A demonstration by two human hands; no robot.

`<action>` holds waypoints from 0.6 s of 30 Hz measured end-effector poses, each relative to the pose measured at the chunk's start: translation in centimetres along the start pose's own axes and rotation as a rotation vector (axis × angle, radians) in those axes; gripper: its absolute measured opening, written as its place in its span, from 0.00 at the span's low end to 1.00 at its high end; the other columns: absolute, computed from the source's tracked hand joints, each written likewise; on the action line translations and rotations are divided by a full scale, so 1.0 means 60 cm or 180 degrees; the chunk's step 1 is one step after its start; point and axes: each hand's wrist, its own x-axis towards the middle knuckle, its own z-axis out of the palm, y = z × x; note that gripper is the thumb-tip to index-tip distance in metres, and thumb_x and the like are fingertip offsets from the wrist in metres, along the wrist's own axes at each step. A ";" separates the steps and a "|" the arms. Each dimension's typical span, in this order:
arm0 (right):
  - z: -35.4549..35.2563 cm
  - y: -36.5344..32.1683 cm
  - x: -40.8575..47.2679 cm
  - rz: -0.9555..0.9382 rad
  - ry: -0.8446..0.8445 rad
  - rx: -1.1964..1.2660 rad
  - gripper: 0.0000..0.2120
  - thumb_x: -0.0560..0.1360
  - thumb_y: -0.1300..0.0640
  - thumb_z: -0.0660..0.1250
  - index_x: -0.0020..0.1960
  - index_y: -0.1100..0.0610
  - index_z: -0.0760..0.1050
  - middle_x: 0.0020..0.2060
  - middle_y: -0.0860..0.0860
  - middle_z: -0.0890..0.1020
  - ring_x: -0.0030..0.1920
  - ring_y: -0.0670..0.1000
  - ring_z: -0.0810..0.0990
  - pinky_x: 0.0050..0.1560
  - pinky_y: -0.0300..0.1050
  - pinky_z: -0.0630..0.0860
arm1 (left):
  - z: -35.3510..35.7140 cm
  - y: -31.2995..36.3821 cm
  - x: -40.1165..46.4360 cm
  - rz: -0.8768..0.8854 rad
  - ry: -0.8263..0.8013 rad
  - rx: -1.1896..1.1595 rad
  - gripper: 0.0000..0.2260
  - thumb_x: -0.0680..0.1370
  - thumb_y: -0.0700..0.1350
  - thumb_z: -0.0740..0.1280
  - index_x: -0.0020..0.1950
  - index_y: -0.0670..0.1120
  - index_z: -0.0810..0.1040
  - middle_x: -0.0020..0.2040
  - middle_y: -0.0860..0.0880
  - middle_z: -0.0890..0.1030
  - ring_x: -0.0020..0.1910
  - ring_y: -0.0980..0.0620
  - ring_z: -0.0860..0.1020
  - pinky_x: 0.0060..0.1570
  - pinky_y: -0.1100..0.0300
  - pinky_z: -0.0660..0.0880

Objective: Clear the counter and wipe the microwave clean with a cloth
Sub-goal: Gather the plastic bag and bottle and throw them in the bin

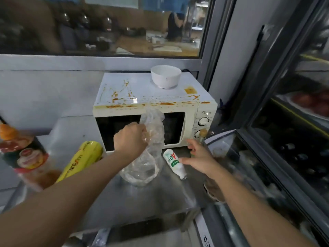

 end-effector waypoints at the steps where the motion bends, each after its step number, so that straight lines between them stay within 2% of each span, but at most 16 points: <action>1: 0.002 0.012 0.017 -0.0007 -0.0068 -0.0062 0.35 0.67 0.58 0.75 0.69 0.49 0.63 0.63 0.50 0.70 0.60 0.47 0.69 0.59 0.42 0.67 | 0.006 0.000 0.000 -0.0103 0.0019 0.0033 0.04 0.71 0.42 0.67 0.45 0.48 0.77 0.42 0.51 0.74 0.38 0.51 0.72 0.32 0.60 0.64; 5: 0.024 0.064 0.072 0.0025 -0.0523 -0.0481 0.43 0.65 0.60 0.77 0.73 0.51 0.58 0.66 0.55 0.68 0.66 0.52 0.68 0.66 0.46 0.67 | 0.028 -0.004 0.000 -0.0413 0.0076 0.0072 0.04 0.71 0.42 0.68 0.41 0.50 0.74 0.40 0.53 0.72 0.37 0.52 0.71 0.32 0.60 0.63; 8: 0.045 0.098 0.104 -0.0018 -0.0560 -0.0791 0.46 0.64 0.57 0.78 0.74 0.52 0.57 0.67 0.55 0.68 0.68 0.53 0.67 0.67 0.47 0.65 | 0.041 -0.007 0.002 -0.0580 0.0032 0.0123 0.06 0.71 0.42 0.68 0.41 0.51 0.72 0.40 0.54 0.71 0.38 0.52 0.71 0.33 0.60 0.63; 12: 0.075 0.126 0.133 -0.0229 -0.0480 -0.1190 0.44 0.64 0.54 0.77 0.74 0.54 0.57 0.66 0.55 0.69 0.67 0.56 0.66 0.65 0.46 0.64 | 0.059 -0.010 0.005 -0.0674 0.0002 0.0195 0.06 0.70 0.43 0.68 0.42 0.52 0.73 0.41 0.54 0.72 0.39 0.53 0.71 0.33 0.60 0.63; 15: 0.094 0.140 0.142 -0.0237 -0.0460 -0.1333 0.42 0.65 0.53 0.75 0.73 0.53 0.57 0.66 0.55 0.69 0.66 0.56 0.67 0.63 0.48 0.67 | 0.069 -0.010 0.007 -0.0720 0.0011 0.0255 0.08 0.70 0.43 0.68 0.40 0.54 0.70 0.41 0.55 0.72 0.38 0.55 0.69 0.28 0.65 0.57; 18: 0.107 0.151 0.147 -0.0216 -0.0487 -0.1307 0.41 0.67 0.55 0.74 0.74 0.53 0.56 0.68 0.55 0.68 0.66 0.56 0.68 0.63 0.48 0.69 | 0.075 -0.011 0.008 -0.0770 0.0029 0.0266 0.07 0.70 0.44 0.69 0.42 0.53 0.72 0.42 0.56 0.72 0.38 0.55 0.69 0.28 0.65 0.57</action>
